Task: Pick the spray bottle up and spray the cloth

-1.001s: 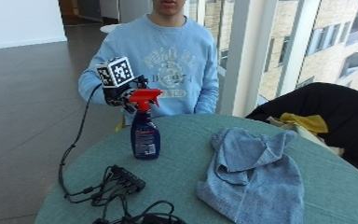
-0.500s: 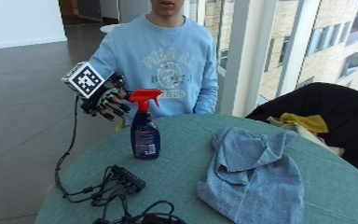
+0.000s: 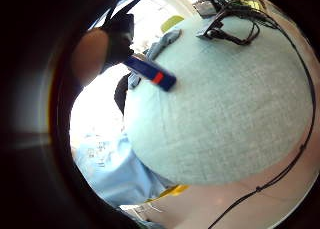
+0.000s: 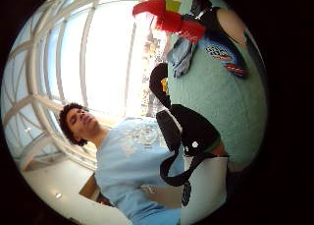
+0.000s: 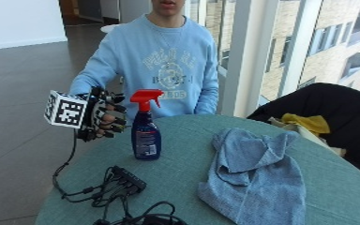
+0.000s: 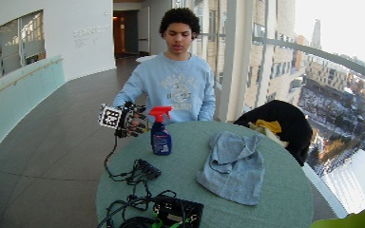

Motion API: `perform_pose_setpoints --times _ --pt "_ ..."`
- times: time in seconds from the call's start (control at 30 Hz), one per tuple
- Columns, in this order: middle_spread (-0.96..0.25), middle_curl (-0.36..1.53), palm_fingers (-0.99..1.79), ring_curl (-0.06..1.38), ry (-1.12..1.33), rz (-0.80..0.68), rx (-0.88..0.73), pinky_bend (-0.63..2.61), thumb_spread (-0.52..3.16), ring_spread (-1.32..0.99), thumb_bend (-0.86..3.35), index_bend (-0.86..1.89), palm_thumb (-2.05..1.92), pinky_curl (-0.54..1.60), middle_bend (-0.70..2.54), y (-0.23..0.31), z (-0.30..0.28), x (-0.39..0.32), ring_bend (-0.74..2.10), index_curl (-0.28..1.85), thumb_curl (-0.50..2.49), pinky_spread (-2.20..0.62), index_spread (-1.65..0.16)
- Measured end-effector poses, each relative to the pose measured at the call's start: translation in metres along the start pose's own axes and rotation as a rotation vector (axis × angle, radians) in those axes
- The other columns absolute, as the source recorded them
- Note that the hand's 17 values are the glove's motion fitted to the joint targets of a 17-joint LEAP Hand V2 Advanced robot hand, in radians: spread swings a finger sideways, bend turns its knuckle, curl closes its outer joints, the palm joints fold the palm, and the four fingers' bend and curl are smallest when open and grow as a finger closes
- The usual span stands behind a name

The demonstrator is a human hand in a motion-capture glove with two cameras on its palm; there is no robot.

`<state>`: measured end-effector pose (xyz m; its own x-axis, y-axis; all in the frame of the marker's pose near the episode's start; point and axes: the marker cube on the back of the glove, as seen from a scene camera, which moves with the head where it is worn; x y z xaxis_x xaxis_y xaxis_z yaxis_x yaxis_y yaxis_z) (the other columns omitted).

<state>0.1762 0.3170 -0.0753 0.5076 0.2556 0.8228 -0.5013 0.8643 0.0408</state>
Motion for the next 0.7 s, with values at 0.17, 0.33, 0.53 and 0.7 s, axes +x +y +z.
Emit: perform_pose_setpoints --times 0.17,0.33,0.53,0.7 --pt "-0.11 0.39 0.70 0.32 -0.040 0.042 -0.017 0.19 1.13 -0.06 -0.01 0.14 0.69 0.33 0.22 -0.021 0.001 0.012 0.27 0.29 0.29 0.19 -0.40" --pt "-0.10 0.39 0.70 0.32 -0.046 0.040 -0.031 0.19 1.12 -0.06 -0.02 0.14 0.69 0.33 0.22 -0.035 0.003 0.018 0.27 0.29 0.30 0.19 -0.40" --pt "-0.10 0.39 0.70 0.32 -0.065 0.023 -0.036 0.19 1.10 -0.06 -0.02 0.13 0.71 0.33 0.22 -0.052 0.010 0.019 0.26 0.28 0.30 0.19 -0.40" --pt "-0.10 0.40 0.71 0.32 -0.083 -0.004 -0.058 0.19 1.09 -0.06 -0.02 0.13 0.71 0.34 0.22 -0.066 0.018 0.015 0.26 0.28 0.30 0.19 -0.39"
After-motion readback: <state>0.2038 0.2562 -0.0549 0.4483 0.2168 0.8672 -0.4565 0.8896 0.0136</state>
